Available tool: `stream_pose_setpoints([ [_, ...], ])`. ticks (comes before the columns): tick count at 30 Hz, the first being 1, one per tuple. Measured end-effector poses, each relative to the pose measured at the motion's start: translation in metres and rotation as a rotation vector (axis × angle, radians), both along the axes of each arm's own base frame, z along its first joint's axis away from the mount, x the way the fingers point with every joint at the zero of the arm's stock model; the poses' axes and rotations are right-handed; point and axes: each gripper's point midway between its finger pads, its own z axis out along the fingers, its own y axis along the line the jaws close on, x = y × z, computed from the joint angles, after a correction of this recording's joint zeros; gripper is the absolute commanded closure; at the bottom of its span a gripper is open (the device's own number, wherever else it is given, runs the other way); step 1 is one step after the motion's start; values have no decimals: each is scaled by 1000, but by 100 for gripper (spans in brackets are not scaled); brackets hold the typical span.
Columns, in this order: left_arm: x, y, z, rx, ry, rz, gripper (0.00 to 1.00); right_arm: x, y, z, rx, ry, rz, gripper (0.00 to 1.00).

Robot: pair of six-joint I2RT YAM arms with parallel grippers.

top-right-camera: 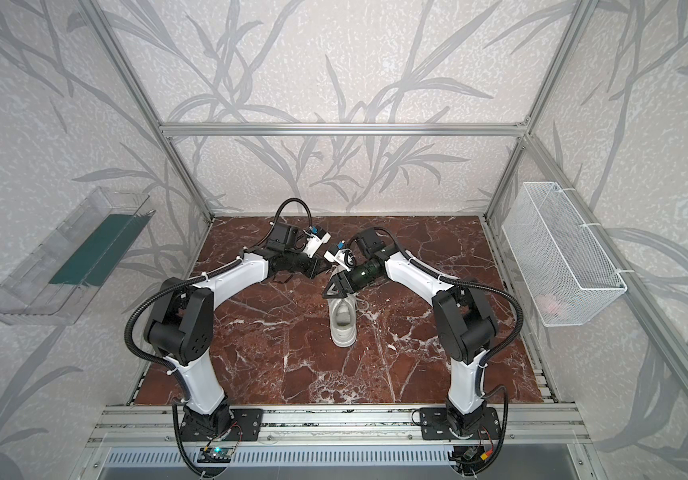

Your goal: Tie the shoes

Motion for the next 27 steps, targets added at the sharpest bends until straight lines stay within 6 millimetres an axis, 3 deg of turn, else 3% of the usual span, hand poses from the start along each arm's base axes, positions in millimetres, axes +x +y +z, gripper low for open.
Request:
stream_pose_setpoints([
  [6,0,-4,7,-15,-19,-27,100,1,-15,6,-8,-27,-47,31],
  [13,-1,-7,12,-28,-34,-54,100,23,-28,18,4,-97,-111,31],
  [23,-6,-14,15,-46,-39,-92,100,56,-42,15,-18,-153,-218,49],
  [27,-6,-18,22,-58,-53,-107,100,64,-42,1,-32,-149,-228,52],
])
